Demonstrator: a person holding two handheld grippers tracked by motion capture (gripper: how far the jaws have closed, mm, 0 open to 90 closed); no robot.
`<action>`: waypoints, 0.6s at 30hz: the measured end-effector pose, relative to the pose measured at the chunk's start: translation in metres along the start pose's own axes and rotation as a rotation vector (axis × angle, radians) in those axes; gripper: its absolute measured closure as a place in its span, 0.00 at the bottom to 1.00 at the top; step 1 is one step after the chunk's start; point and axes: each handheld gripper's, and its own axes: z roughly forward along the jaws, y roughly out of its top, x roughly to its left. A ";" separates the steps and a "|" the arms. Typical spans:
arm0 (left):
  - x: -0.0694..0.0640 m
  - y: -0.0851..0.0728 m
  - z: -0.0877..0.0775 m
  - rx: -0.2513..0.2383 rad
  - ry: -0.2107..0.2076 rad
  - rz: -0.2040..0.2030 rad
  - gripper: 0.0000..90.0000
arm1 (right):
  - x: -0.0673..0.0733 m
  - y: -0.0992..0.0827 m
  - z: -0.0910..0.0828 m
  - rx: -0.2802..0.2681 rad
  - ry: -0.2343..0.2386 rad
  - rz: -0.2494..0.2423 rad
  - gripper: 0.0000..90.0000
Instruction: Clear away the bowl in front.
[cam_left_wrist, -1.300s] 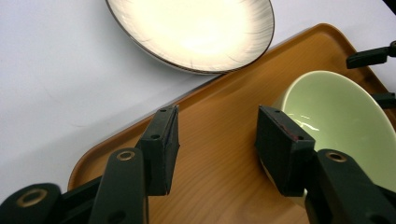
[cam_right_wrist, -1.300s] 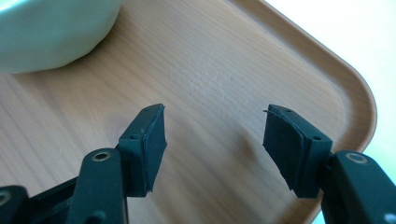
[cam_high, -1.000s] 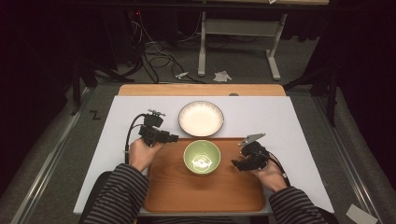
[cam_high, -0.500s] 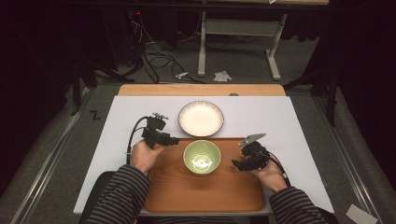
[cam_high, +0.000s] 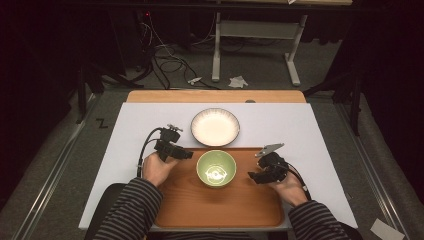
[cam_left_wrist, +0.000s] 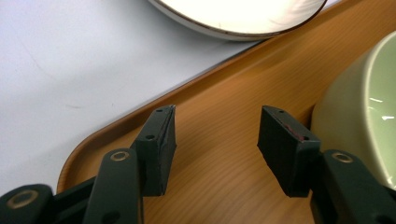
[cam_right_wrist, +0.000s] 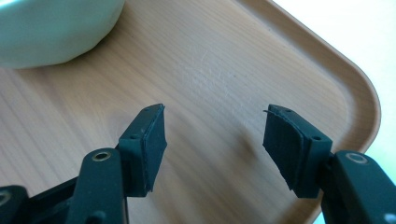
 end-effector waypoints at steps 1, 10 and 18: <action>0.000 0.000 0.000 0.001 0.006 0.003 0.52 | -0.001 0.000 0.000 0.002 -0.002 -0.003 0.45; -0.005 -0.003 0.003 0.016 0.015 0.023 0.51 | 0.001 0.000 0.000 0.006 0.000 -0.007 0.45; -0.009 -0.006 0.003 0.027 0.012 0.031 0.49 | 0.000 -0.001 0.001 0.023 -0.001 -0.011 0.45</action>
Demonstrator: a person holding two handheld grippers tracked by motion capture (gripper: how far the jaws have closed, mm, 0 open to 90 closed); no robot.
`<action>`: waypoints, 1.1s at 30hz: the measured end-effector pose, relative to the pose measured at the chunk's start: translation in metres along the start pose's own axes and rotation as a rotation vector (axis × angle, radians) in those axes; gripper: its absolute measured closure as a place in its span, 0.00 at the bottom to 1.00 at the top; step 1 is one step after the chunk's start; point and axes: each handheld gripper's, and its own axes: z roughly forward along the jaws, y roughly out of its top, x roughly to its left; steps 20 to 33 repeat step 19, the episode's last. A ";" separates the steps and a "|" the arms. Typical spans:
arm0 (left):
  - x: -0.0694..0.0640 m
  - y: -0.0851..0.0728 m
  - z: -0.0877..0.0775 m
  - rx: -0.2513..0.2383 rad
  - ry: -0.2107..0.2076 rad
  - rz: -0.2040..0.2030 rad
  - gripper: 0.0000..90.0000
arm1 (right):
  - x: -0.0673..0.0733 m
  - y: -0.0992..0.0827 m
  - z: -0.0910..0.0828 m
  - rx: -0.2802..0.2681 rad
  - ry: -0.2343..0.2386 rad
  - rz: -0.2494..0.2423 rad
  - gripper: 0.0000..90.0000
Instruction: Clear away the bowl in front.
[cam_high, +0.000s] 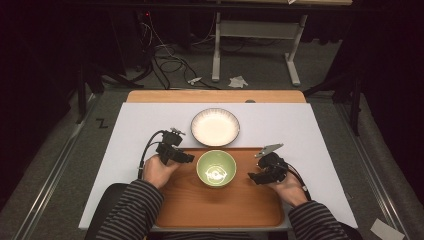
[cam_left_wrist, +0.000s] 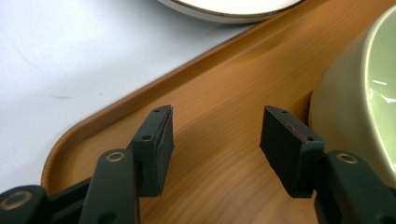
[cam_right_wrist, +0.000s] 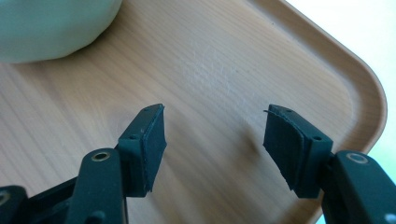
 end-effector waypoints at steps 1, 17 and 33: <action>-0.001 0.000 0.000 0.003 -0.001 0.002 0.49 | 0.001 0.000 0.000 0.000 -0.001 0.009 0.45; 0.000 0.000 0.004 0.033 -0.013 -0.004 0.49 | -0.002 -0.002 0.001 -0.009 0.008 0.020 0.44; 0.001 0.000 0.004 0.039 -0.013 -0.007 0.49 | -0.002 -0.002 0.000 -0.011 0.004 0.020 0.44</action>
